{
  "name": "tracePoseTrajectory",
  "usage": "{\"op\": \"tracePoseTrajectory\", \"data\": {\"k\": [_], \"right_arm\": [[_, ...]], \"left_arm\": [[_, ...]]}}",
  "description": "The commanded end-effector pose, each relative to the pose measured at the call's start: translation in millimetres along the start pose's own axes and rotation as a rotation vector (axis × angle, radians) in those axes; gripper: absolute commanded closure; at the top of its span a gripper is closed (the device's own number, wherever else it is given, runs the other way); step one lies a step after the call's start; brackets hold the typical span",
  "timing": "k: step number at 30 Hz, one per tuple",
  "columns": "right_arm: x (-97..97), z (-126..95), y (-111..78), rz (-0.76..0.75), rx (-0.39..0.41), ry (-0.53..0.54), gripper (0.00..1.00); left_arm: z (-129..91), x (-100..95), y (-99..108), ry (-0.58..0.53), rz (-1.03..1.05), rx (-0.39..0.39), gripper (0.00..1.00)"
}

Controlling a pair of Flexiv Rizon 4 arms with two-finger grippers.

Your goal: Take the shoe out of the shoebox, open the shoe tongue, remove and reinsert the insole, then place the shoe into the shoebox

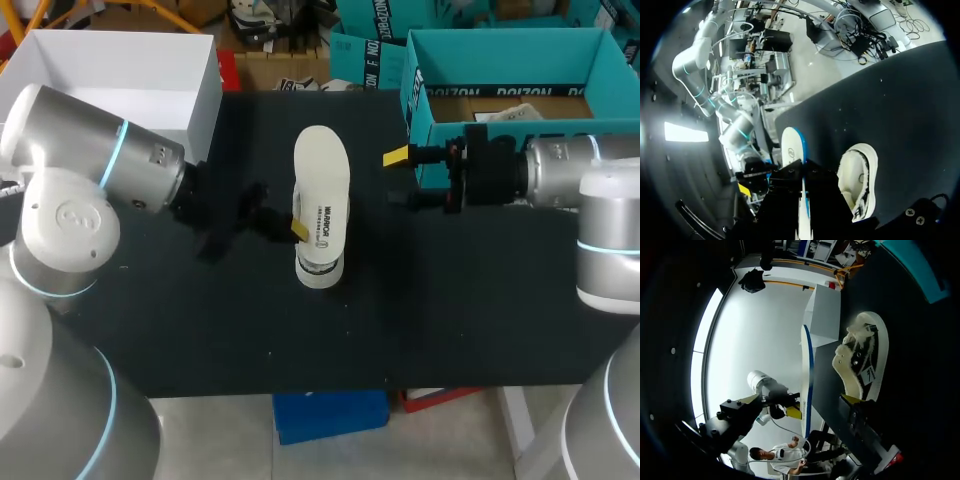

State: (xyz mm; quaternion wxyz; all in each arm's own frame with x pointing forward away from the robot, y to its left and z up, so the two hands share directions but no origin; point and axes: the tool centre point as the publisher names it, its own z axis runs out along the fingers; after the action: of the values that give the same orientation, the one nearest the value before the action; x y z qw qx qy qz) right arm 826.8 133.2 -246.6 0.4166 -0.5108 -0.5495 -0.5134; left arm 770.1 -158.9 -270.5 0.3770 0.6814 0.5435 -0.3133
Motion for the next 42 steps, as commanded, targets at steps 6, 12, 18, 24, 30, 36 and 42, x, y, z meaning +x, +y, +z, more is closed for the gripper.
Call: {"op": "tracePoseTrajectory", "data": {"k": [6,12,18,24,30,36,42], "right_arm": [[-17.8,17.8,17.9,-0.013,0.123,0.031,0.0],[-15.8,35.8,19.1,-0.015,0.134,0.019,0.0],[-9.3,50.8,14.9,-0.021,0.134,0.01,0.0],[-4.3,64.0,8.7,-0.021,0.125,0.008,0.0],[-1.7,80.0,2.1,-0.022,0.124,0.011,0.0],[-1.8,85.9,-0.6,-0.019,0.132,0.01,0.0],[-3.1,90.3,-2.5,-0.012,0.134,0.011,0.47]], "left_arm": [[1.4,0.1,-0.8,0.002,0.002,-0.006,1.0],[1.4,0.1,-0.8,0.002,0.002,-0.006,1.0],[1.4,0.1,-0.8,0.002,0.002,-0.006,1.0],[1.4,0.1,-0.8,0.002,0.002,-0.006,1.0],[1.4,0.1,-0.8,0.002,0.002,-0.006,1.0],[1.4,0.1,-0.8,0.002,0.002,-0.006,1.0],[1.4,0.1,-0.8,0.002,0.002,-0.006,1.0]]}}
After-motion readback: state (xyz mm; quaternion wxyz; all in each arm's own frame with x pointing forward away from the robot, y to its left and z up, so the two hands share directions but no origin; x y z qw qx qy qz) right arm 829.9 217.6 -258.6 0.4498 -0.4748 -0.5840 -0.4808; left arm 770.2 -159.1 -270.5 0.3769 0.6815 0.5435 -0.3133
